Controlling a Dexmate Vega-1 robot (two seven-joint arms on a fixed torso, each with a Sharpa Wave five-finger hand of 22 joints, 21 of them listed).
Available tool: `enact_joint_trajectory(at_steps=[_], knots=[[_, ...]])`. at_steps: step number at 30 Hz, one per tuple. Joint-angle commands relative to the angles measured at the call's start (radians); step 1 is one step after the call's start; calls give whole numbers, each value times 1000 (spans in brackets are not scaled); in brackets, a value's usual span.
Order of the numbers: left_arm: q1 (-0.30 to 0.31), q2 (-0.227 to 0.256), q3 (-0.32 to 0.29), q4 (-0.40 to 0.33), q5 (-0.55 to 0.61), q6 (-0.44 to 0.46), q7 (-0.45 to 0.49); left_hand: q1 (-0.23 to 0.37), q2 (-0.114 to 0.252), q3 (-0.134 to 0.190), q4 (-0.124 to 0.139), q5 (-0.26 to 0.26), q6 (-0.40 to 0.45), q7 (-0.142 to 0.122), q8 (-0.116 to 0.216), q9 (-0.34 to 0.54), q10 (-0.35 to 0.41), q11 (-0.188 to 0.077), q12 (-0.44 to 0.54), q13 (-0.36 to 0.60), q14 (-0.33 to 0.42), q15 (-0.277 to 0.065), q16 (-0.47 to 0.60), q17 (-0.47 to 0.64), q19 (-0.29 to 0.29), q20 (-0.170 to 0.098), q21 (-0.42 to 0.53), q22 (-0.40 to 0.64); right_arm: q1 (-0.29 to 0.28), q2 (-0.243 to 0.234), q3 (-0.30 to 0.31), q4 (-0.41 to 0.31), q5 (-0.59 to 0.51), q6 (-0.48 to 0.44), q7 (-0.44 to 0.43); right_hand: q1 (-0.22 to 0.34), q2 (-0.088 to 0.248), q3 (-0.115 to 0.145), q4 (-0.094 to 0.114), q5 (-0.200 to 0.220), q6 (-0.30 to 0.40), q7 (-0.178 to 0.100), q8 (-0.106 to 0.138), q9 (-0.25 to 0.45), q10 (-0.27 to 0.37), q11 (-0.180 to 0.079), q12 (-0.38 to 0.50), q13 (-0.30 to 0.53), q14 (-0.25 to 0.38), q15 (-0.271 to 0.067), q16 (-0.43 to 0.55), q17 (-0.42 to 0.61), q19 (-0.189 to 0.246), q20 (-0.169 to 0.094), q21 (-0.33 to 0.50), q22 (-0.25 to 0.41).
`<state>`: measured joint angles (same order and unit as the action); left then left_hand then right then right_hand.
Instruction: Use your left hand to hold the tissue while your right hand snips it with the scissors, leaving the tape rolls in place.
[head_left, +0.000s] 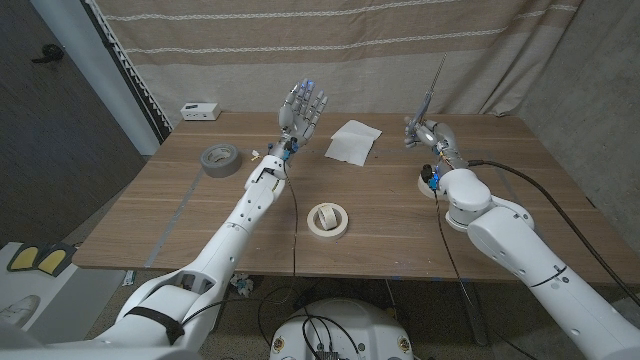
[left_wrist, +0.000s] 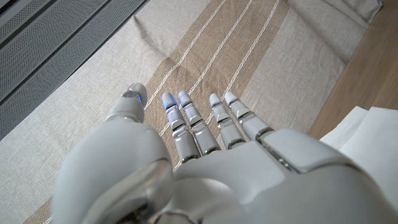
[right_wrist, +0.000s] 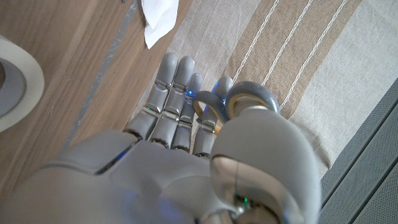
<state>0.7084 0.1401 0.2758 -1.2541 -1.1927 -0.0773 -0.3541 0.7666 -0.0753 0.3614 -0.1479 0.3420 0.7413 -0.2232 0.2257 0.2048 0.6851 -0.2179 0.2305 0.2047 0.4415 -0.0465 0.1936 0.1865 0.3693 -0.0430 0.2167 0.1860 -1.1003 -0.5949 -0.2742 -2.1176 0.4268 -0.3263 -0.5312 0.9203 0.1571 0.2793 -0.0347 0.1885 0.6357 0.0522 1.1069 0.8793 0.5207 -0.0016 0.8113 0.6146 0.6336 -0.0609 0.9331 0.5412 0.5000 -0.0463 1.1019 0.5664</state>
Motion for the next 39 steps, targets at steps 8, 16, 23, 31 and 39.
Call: enact_joint_trajectory(at_steps=[8, 16, 23, 31, 39], knots=[[0, 12, 3, 8, 6, 9, 10, 14, 3, 11, 0, -5, 11, 1, 4, -1, 11, 2, 1, 1, 8, -172, 0, -1, 1, -101, -3, 3, -12, -27, 50, 24, 210, 76, 95, -22, -39, 126, -93, 5, -25, 1, 68, 50, -41, 10, -123, -114, -11, -88, -281, -236, -50, 19, -37, -180], [-2, 12, 5, 14, 7, 13, 8, 16, 5, 13, 0, -7, 13, 1, 4, -1, 13, 2, 0, 1, 9, -172, 0, -1, 0, -102, -3, 3, -18, -43, 66, 29, 282, 96, 123, -37, -46, 136, -94, 5, -56, 3, 100, 86, -83, 34, -162, -145, -60, -50, -364, -274, -87, 37, -63, -246], [-1, 12, 6, 14, 7, 17, 9, 17, 5, 14, 1, -9, 16, 2, 5, -1, 14, 2, 0, 1, 9, -172, 0, -1, 0, -103, -3, 3, -17, -60, 69, 42, 333, 122, 164, -36, -54, 148, -105, 3, -63, 5, 114, 86, -133, 53, -211, -172, -83, -22, -403, -295, -139, 76, -94, -298], [1, 14, 6, 11, 8, 19, 10, 19, 7, 15, 1, -11, 21, 2, 6, -1, 16, 2, -1, 1, 11, -171, 0, -1, 0, -103, -3, 3, -15, -68, 74, 63, 411, 145, 217, -31, -60, 165, -115, 2, -65, 10, 124, 81, -114, 57, -238, -199, -88, -16, -421, -310, -148, 90, -109, -339], [4, 17, 5, 6, 7, 23, 16, 21, 9, 18, 1, -14, 24, 1, 6, -1, 18, 2, -1, 1, 13, -172, 0, -1, 0, -103, -3, 3, -16, -88, 70, 63, 424, 159, 221, -29, -72, 182, -123, 11, -62, 12, 142, 89, -122, 73, -271, -222, -111, 9, -446, -324, -184, 151, -135, -371]])
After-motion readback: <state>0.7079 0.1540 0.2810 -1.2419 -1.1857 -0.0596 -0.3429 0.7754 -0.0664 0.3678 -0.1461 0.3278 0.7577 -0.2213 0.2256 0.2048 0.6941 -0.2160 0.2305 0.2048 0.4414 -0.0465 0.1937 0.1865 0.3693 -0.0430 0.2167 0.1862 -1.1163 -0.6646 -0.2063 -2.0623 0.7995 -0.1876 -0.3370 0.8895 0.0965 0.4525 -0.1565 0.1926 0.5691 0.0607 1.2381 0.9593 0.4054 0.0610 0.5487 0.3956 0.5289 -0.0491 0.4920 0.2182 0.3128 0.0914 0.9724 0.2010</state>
